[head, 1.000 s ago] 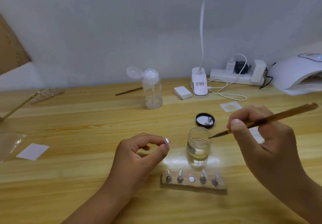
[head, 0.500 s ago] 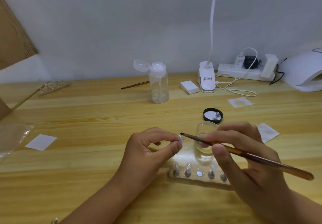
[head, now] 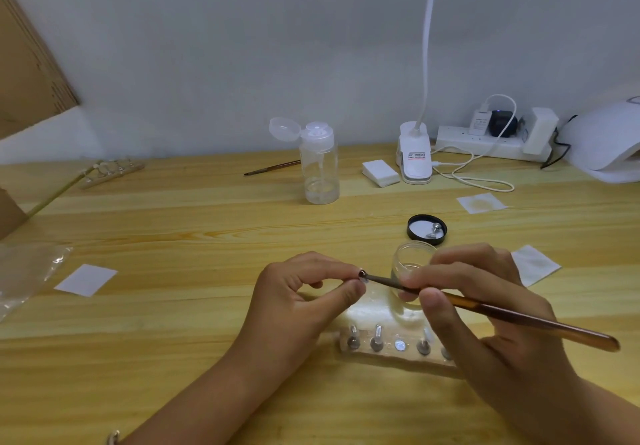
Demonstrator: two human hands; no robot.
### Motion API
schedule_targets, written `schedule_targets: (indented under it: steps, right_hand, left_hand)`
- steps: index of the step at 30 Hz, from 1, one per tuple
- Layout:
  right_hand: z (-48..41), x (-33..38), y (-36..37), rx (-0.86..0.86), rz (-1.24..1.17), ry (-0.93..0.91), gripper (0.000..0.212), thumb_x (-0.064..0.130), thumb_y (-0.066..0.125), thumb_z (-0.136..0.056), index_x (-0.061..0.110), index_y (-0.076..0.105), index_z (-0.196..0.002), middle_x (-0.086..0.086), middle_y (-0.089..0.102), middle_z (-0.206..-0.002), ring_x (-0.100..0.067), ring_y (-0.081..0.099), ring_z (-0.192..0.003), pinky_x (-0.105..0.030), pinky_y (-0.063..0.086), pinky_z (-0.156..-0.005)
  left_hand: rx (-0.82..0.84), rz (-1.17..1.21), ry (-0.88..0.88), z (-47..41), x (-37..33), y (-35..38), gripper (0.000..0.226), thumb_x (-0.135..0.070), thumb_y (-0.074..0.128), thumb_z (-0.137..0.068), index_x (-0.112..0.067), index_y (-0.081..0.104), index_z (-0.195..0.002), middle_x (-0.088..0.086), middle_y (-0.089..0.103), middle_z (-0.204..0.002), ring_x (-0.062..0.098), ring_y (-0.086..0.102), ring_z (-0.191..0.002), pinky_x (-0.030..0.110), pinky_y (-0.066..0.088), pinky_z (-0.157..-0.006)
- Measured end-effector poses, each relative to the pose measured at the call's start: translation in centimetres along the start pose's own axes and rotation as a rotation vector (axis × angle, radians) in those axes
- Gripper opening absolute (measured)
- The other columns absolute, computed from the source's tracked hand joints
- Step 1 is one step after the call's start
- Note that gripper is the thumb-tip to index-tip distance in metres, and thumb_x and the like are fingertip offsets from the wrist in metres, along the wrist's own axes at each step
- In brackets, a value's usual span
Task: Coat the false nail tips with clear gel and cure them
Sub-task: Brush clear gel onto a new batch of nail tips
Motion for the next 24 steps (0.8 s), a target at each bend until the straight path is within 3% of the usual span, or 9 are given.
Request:
schedule_targets:
  steps: [6,11,17,24]
  right_hand:
    - [0.27,-0.56,-0.50,-0.054,0.001,-0.011,0.015,0.024,0.054,-0.089,0.024,0.070,-0.086,0.012,0.066,-0.081,-0.007,0.058,-0.093,-0.023,0.036,-0.086]
    - [0.22,-0.67,-0.13,-0.032,0.001,-0.022,0.026,0.040,0.048,-0.100,0.024,0.069,-0.097,0.019,0.066,-0.092,-0.005,0.058,-0.100,-0.027,0.038,-0.088]
    - [0.31,-0.60,0.25,-0.005,0.023,-0.025,0.024,0.032,0.053,-0.095,0.018,0.073,-0.093,0.016,0.067,-0.091,-0.002,0.056,-0.103,-0.029,0.039,-0.088]
    - [0.25,-0.68,-0.43,-0.053,0.028,-0.007,0.019,0.024,0.053,-0.088,0.020,0.071,-0.082,0.016,0.062,-0.086,-0.007,0.057,-0.097,-0.027,0.038,-0.085]
  left_hand:
    - [0.007,-0.020,-0.003,0.06,-0.17,-0.09,0.014,-0.018,0.081,-0.077,-0.032,0.079,-0.079,-0.016,0.075,-0.084,0.001,0.066,-0.084,0.011,0.043,-0.070]
    - [-0.001,-0.022,0.003,0.03,-0.27,0.03,0.010,-0.026,0.076,-0.072,-0.034,0.078,-0.078,-0.016,0.074,-0.080,0.002,0.065,-0.082,0.017,0.045,-0.071]
    - [-0.011,-0.010,-0.016,0.01,0.01,0.02,0.009,-0.028,0.076,-0.070,-0.033,0.078,-0.077,-0.013,0.074,-0.079,0.005,0.065,-0.081,0.023,0.046,-0.071]
    - [0.001,-0.027,0.004,0.09,-0.17,-0.07,0.009,-0.026,0.075,-0.073,-0.033,0.078,-0.078,-0.017,0.075,-0.081,0.001,0.065,-0.083,0.016,0.045,-0.070]
Point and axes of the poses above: each hand's wrist, its own z-axis away from the middle knuckle, its own y-axis out of the palm, x = y × z, the point moved 7 cm from there along -z, towards the middle knuckle
